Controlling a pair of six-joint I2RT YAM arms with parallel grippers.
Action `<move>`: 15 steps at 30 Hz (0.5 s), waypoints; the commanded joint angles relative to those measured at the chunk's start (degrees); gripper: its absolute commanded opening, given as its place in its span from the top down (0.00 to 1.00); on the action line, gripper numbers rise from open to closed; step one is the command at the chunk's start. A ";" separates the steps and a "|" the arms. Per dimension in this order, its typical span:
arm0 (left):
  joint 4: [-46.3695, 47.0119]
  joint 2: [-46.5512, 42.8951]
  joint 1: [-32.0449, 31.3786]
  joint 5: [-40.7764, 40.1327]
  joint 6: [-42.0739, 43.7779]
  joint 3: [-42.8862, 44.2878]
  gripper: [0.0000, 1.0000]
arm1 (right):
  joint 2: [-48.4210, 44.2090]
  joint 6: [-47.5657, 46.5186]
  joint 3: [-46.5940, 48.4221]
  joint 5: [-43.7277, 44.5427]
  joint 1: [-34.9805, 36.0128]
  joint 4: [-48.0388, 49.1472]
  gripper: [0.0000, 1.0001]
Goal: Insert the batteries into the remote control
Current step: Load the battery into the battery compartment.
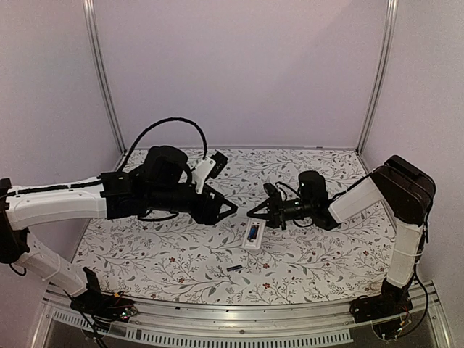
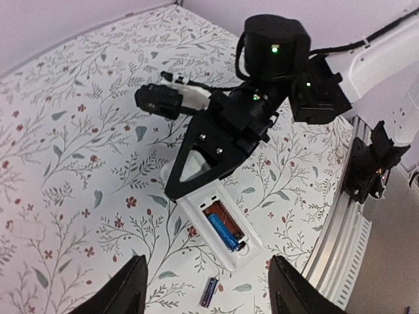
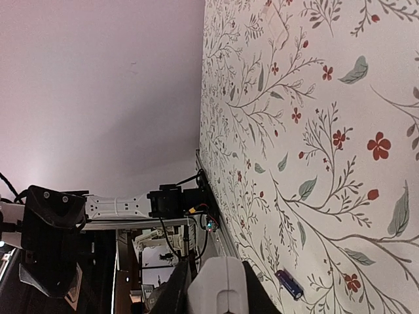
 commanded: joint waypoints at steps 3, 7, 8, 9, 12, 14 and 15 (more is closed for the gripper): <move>6.40 0.24 -0.96 13.50 25.03 -1.11 0.43 | -2.80 -1.05 -0.24 -5.25 -0.10 1.24 1.00; 6.01 2.31 -3.28 16.01 35.42 -1.56 0.45 | -3.32 -1.65 -0.42 -6.36 0.05 0.01 1.00; 5.64 3.22 -3.84 15.64 37.53 -1.36 0.46 | -3.41 -1.98 -0.46 -6.47 0.03 -0.63 1.00; 5.24 4.27 -4.17 15.29 39.38 -0.96 0.47 | -3.64 -2.58 -0.55 -6.48 0.11 -1.25 1.00; 2.40 7.80 -4.98 15.53 43.85 1.32 0.53 | -3.79 -3.79 -0.57 -6.54 0.33 -2.99 1.00; 1.39 9.79 -5.44 15.35 46.09 2.31 0.57 | -3.79 -4.27 -0.66 -6.57 0.58 -3.32 1.00; 1.38 10.51 -5.49 15.33 46.74 2.58 0.57 | -3.86 -4.40 -0.68 -6.57 0.67 -3.56 1.00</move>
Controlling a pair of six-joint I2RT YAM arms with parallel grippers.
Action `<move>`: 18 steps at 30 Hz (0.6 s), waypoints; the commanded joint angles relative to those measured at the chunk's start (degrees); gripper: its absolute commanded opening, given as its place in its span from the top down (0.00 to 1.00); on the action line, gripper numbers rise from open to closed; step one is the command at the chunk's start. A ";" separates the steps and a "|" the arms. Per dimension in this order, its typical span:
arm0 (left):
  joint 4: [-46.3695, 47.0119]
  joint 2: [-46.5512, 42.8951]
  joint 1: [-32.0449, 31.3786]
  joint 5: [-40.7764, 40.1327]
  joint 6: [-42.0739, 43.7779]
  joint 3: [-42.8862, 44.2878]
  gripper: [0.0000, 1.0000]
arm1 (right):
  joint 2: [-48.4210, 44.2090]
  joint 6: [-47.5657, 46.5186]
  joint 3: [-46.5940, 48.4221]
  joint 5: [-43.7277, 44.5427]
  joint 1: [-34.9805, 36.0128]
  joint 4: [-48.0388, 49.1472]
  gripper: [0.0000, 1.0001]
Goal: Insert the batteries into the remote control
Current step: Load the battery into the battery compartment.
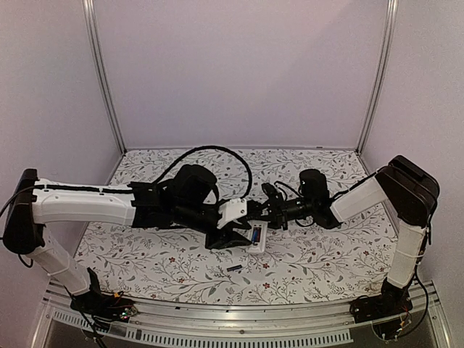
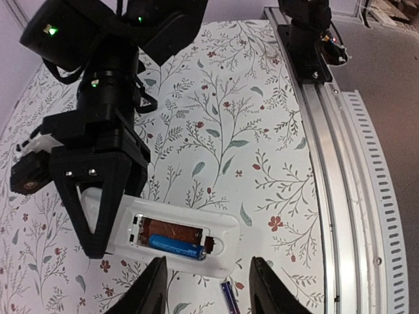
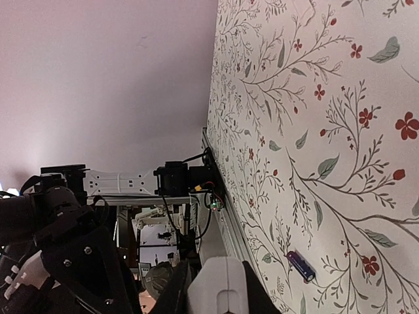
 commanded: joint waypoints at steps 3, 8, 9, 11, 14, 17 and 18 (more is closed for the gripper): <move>-2.49 4.61 -1.44 1.37 10.14 2.64 0.63 | -1.91 -2.38 -0.60 -1.15 0.71 -2.31 1.00; -2.10 6.13 -2.38 -0.30 12.73 3.28 0.68 | -1.93 -2.96 -0.71 -1.20 0.89 -2.92 1.00; -2.11 6.40 -2.48 -0.44 13.21 3.38 0.69 | -1.94 -3.05 -0.75 -1.16 0.93 -2.95 1.00; -2.18 6.80 -2.66 -0.65 13.84 3.76 0.70 | -1.85 -3.17 -0.79 -1.23 1.01 -3.12 1.00; -2.55 7.51 -2.82 -1.13 14.74 4.46 0.72 | -1.85 -3.35 -0.96 -1.32 1.02 -3.13 1.00; -3.00 8.36 -2.84 -1.06 15.12 5.17 0.74 | -1.94 -3.37 -1.05 -1.33 0.99 -3.08 1.00; -3.28 8.60 -2.84 -0.94 15.28 5.36 0.74 | -2.01 -3.37 -1.10 -1.33 1.00 -3.07 1.00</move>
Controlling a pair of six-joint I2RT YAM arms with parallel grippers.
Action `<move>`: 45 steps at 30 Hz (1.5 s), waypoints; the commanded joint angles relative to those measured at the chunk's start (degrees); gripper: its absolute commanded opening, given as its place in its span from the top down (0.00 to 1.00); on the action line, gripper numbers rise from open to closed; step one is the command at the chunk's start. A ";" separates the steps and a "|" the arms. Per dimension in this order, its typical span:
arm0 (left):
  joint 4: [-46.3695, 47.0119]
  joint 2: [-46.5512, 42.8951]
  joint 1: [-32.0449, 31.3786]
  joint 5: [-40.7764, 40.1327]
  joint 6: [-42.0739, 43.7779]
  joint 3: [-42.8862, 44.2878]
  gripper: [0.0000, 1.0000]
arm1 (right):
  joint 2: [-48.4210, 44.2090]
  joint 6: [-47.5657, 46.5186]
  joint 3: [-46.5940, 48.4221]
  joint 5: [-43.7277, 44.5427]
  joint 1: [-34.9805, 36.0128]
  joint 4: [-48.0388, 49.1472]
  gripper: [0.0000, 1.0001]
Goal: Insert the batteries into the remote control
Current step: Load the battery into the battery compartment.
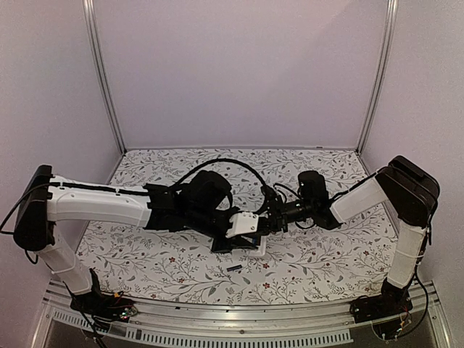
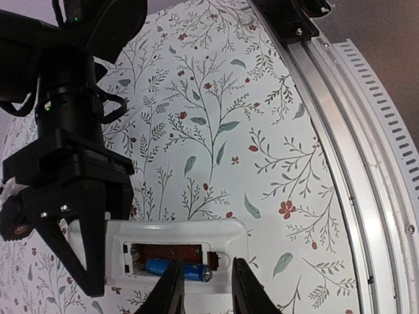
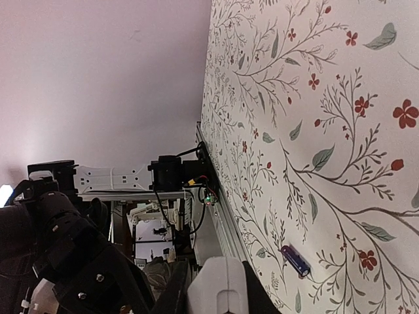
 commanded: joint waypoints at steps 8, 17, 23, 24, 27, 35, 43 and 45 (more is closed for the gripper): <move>-1.83 2.29 -1.25 -0.73 2.65 2.44 0.75 | -1.98 -0.81 -1.01 -1.03 0.37 -0.33 1.00; -2.39 3.33 -1.25 -0.93 3.22 2.57 0.77 | -2.25 -0.81 -1.10 -0.98 0.50 -0.27 1.00; -2.73 4.29 -1.25 -1.66 3.83 2.80 0.78 | -2.33 -0.81 -1.19 -0.98 0.54 -0.21 1.00; -2.69 4.37 -1.25 -1.74 3.89 2.81 0.79 | -2.38 -0.81 -1.23 -0.98 0.62 -0.21 1.00; -2.76 4.58 -1.25 -2.34 4.06 2.81 0.81 | -2.42 -0.81 -1.21 -0.98 0.62 -0.25 1.00; -4.58 5.74 -1.07 -4.71 4.30 3.52 0.90 | -2.64 -0.74 -1.19 -1.06 0.73 -0.19 1.00; -6.08 6.68 -0.98 -6.19 4.11 4.29 0.93 | -2.91 -0.64 -1.27 -1.06 0.93 -0.10 1.00; -6.28 6.80 -0.98 -6.27 4.07 4.33 0.93 | -2.95 -0.64 -1.28 -1.09 0.91 -0.04 1.00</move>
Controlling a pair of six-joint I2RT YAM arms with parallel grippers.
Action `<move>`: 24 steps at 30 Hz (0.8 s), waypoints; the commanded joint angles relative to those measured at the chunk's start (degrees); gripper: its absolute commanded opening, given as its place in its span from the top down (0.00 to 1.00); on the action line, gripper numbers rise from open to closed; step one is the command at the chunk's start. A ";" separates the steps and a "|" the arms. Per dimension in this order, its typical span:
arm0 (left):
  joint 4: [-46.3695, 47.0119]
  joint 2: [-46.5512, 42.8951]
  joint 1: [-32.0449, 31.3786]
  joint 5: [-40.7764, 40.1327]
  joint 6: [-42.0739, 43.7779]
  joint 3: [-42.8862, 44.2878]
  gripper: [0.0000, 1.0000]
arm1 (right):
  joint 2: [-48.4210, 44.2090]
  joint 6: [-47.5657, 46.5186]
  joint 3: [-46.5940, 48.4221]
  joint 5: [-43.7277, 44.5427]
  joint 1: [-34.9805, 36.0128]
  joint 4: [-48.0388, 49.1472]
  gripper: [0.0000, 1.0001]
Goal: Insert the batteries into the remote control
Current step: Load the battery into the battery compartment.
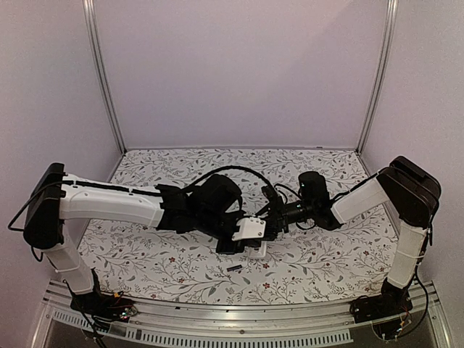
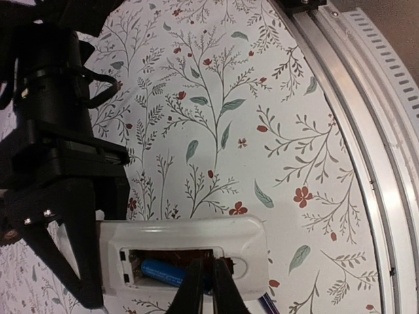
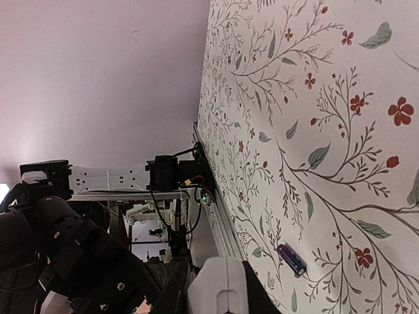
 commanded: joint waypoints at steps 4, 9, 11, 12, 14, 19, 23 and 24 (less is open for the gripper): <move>-3.53 2.20 -0.30 -2.47 -0.06 0.76 0.93 | -2.50 0.40 -0.51 -1.56 0.78 0.34 1.00; -3.00 0.74 -0.39 -2.33 -2.63 2.13 0.88 | -2.21 0.04 -0.84 0.01 0.83 -0.05 1.00; -2.52 -0.40 -0.59 -2.55 -4.34 2.74 0.85 | -1.63 -0.06 -0.94 0.95 0.61 -0.17 1.00; -2.37 -1.05 -0.81 -2.78 -5.08 3.03 0.83 | -1.22 -0.07 -0.95 1.47 0.48 -0.15 1.00; -2.32 -2.20 -1.47 -3.37 -6.12 3.57 0.80 | -0.50 0.05 -0.80 2.40 0.07 -0.10 1.00; -1.81 -5.06 -3.06 -7.05 -10.63 4.72 0.71 | 0.61 0.00 0.04 4.29 -0.47 -0.04 1.00; -2.41 -6.05 -3.18 -16.10 -21.86 6.14 0.63 | 0.67 -0.24 0.43 6.05 -0.57 0.18 1.00; -3.12 -6.10 -3.09 -18.84 -25.48 6.74 0.61 | 0.53 -0.25 0.49 6.44 -0.61 0.29 1.00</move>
